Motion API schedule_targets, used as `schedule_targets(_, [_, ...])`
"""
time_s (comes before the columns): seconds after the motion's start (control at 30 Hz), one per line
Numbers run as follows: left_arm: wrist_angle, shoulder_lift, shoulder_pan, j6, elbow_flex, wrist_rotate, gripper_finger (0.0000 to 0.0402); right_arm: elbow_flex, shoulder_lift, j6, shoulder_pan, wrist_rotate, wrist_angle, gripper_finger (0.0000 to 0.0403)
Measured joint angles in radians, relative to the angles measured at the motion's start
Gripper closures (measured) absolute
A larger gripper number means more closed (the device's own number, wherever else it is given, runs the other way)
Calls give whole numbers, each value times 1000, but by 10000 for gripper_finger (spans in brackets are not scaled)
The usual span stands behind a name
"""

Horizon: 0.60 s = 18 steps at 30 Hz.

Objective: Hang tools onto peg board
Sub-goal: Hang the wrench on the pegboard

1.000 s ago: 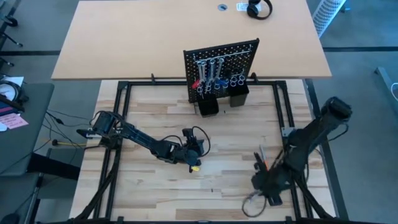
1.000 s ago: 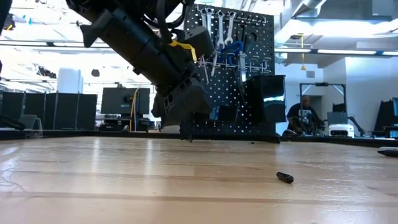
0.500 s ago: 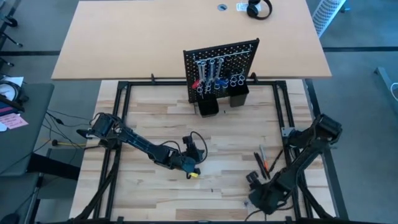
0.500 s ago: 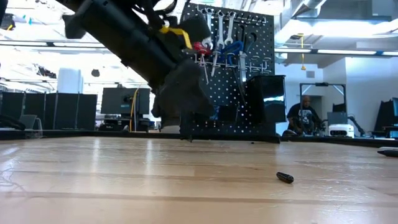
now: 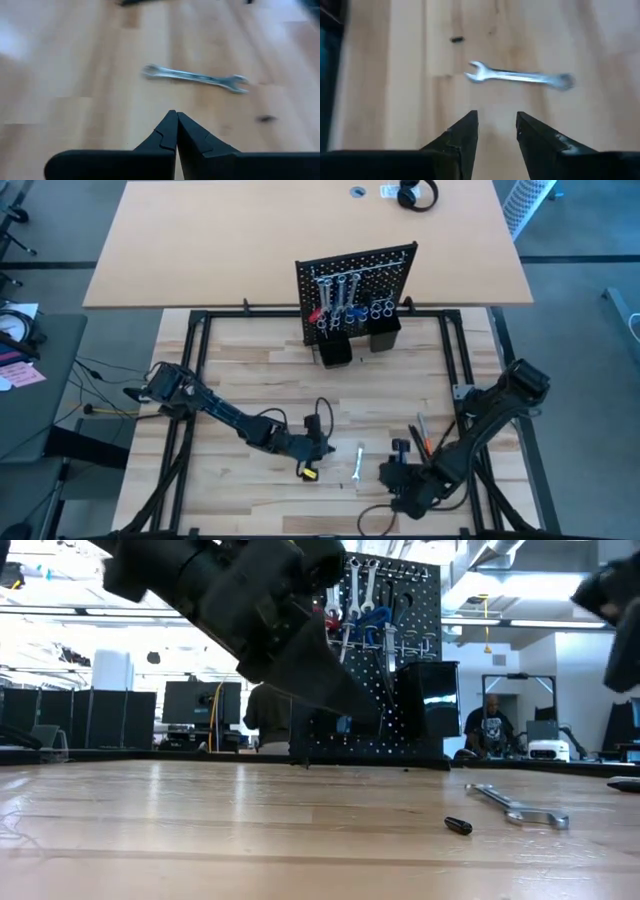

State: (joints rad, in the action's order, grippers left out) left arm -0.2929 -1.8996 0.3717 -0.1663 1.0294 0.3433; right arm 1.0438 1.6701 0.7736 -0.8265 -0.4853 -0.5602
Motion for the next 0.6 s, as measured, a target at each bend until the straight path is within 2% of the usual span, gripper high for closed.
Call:
schedule_targets(0.13, [-25, -14, -16, -21, 0, -194, 402, -54, 48, 97, 25, 27, 199, 244])
schedule_targets(0.27, [-118, -113, -16, -22, 17, -308, 402, -58, 114, 94, 79, 120, 251, 194])
schedule_targets(0.4, [-122, -228, -27, 14, 107, -334, 401, -59, 139, 134, 117, 203, 233, 146])
schedule_targets(0.6, [-75, -371, -78, 13, 324, -360, 401, -56, 80, 221, 87, 175, 64, 139])
